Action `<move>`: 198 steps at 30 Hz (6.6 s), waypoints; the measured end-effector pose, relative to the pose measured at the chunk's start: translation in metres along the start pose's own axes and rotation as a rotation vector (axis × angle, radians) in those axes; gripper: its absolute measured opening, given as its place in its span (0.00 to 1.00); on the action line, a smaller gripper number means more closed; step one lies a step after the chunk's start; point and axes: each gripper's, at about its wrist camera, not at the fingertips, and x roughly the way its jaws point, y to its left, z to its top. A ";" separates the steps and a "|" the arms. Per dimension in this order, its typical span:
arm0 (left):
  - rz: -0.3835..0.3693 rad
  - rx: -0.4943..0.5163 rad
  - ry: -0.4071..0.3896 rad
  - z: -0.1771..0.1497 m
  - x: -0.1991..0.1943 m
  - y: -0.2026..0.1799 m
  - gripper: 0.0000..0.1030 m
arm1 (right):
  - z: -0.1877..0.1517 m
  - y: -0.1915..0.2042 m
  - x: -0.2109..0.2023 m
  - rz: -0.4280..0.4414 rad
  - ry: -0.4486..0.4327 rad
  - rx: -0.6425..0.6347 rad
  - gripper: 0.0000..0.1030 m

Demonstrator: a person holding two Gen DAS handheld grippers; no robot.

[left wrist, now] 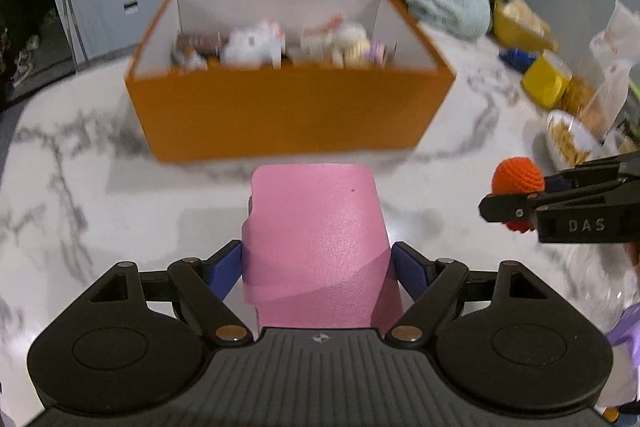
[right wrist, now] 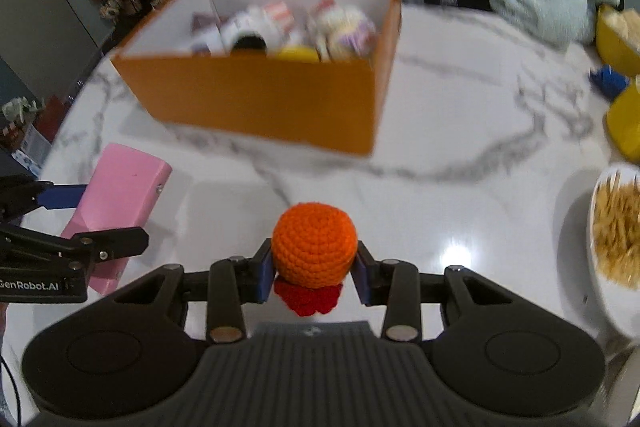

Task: Organize objects
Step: 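Lift and carry the wallet with left tool while right tool carries the ball over the orange box, then lower the wallet into the box with left tool while right tool lowers the ball inside, then open both tools to release the wallet and ball, then hold above the box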

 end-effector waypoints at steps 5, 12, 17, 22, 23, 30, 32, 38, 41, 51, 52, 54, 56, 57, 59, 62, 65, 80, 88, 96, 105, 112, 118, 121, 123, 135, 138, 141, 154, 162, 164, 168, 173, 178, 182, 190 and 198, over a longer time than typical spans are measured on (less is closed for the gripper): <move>-0.009 0.007 -0.083 0.031 -0.028 0.004 0.90 | 0.030 0.012 -0.027 0.012 -0.070 -0.015 0.40; -0.004 0.017 -0.181 0.071 -0.054 0.014 0.90 | 0.074 0.021 -0.057 0.028 -0.177 -0.031 0.40; 0.007 0.042 -0.227 0.098 -0.051 0.018 0.90 | 0.103 0.025 -0.064 0.029 -0.237 -0.051 0.40; -0.011 0.078 -0.221 0.124 -0.019 0.016 0.90 | 0.131 0.027 -0.046 0.006 -0.250 -0.072 0.40; -0.024 0.071 -0.208 0.127 -0.010 0.016 0.90 | 0.136 0.025 -0.039 -0.001 -0.246 -0.072 0.40; -0.117 -0.006 -0.074 0.132 0.049 0.023 0.90 | 0.154 0.010 -0.001 -0.034 -0.198 -0.053 0.40; -0.127 -0.026 -0.047 0.132 0.059 0.028 0.90 | 0.155 0.009 0.006 -0.041 -0.188 -0.060 0.40; -0.114 -0.055 -0.003 0.137 0.086 0.053 0.90 | 0.161 0.007 0.024 -0.047 -0.170 -0.064 0.40; -0.079 -0.025 -0.015 0.147 0.094 0.059 0.91 | 0.164 0.006 0.032 -0.050 -0.163 -0.064 0.40; 0.103 0.158 0.037 0.155 0.130 0.067 0.91 | 0.169 0.010 0.071 -0.065 -0.106 -0.076 0.40; 0.098 0.166 0.052 0.154 0.135 0.068 0.91 | 0.169 0.011 0.075 -0.066 -0.099 -0.080 0.40; 0.098 0.195 0.076 0.148 0.143 0.065 0.92 | 0.170 0.012 0.085 -0.068 -0.079 -0.090 0.40; 0.141 0.269 0.082 0.142 0.147 0.056 0.92 | 0.171 0.013 0.095 -0.069 -0.062 -0.097 0.40; 0.146 0.281 0.085 0.141 0.149 0.052 0.92 | 0.171 0.014 0.100 -0.072 -0.053 -0.102 0.40; 0.164 0.287 0.100 0.141 0.154 0.050 0.91 | 0.171 0.015 0.109 -0.073 -0.042 -0.108 0.40; 0.165 0.279 0.127 0.142 0.162 0.051 0.91 | 0.171 0.016 0.121 -0.078 -0.026 -0.114 0.40; 0.149 0.259 0.146 0.145 0.166 0.053 0.91 | 0.171 0.018 0.130 -0.084 -0.013 -0.125 0.40; 0.127 0.208 0.169 0.146 0.161 0.057 0.95 | 0.175 0.024 0.143 -0.102 0.018 -0.152 0.53; 0.110 0.170 0.173 0.148 0.151 0.057 0.97 | 0.173 0.021 0.127 -0.103 -0.017 -0.129 0.56; 0.072 0.145 0.156 0.148 0.125 0.052 0.97 | 0.168 0.016 0.110 -0.089 -0.047 -0.093 0.57; 0.060 0.097 0.107 0.148 0.100 0.045 0.97 | 0.160 0.011 0.094 -0.089 -0.061 -0.077 0.58; 0.049 0.059 0.049 0.151 0.074 0.037 0.97 | 0.157 0.007 0.069 -0.073 -0.101 -0.031 0.59; 0.061 0.012 0.028 0.148 0.054 0.029 0.97 | 0.149 0.007 0.049 -0.084 -0.099 0.032 0.64; 0.095 0.010 0.023 0.146 0.047 0.024 1.00 | 0.145 0.007 0.042 -0.106 -0.091 0.053 0.66; 0.108 0.001 0.018 0.146 0.043 0.022 1.00 | 0.144 0.008 0.037 -0.111 -0.095 0.061 0.66; 0.120 -0.063 -0.002 0.144 0.030 0.035 1.00 | 0.150 0.017 0.018 -0.156 -0.117 0.035 0.75; 0.090 -0.086 0.010 0.143 0.031 0.040 1.00 | 0.149 0.018 0.017 -0.152 -0.132 0.035 0.76; 0.095 -0.098 0.013 0.141 0.030 0.043 1.00 | 0.149 0.019 0.017 -0.147 -0.131 0.038 0.76; 0.131 -0.089 0.012 0.141 0.027 0.040 1.00 | 0.148 0.020 0.014 -0.149 -0.136 0.035 0.77; 0.131 -0.078 0.004 0.142 0.024 0.036 1.00 | 0.146 0.019 0.015 -0.157 -0.133 0.042 0.77; 0.132 -0.076 0.002 0.143 0.025 0.035 1.00 | 0.147 0.019 0.015 -0.159 -0.134 0.043 0.77; 0.136 -0.074 -0.003 0.144 0.025 0.034 1.00 | 0.147 0.019 0.014 -0.162 -0.137 0.041 0.77; 0.142 -0.069 -0.005 0.144 0.024 0.033 1.00 | 0.147 0.019 0.014 -0.162 -0.136 0.041 0.77; 0.143 -0.067 -0.007 0.144 0.024 0.033 1.00 | 0.147 0.019 0.014 -0.163 -0.137 0.040 0.77; 0.143 -0.068 -0.006 0.145 0.023 0.034 1.00 | 0.148 0.018 0.014 -0.165 -0.137 0.038 0.77; 0.144 -0.065 -0.009 0.146 0.022 0.034 1.00 | 0.149 0.018 0.013 -0.165 -0.140 0.038 0.77; 0.148 -0.060 -0.011 0.146 0.022 0.034 1.00 | 0.149 0.018 0.012 -0.165 -0.137 0.037 0.77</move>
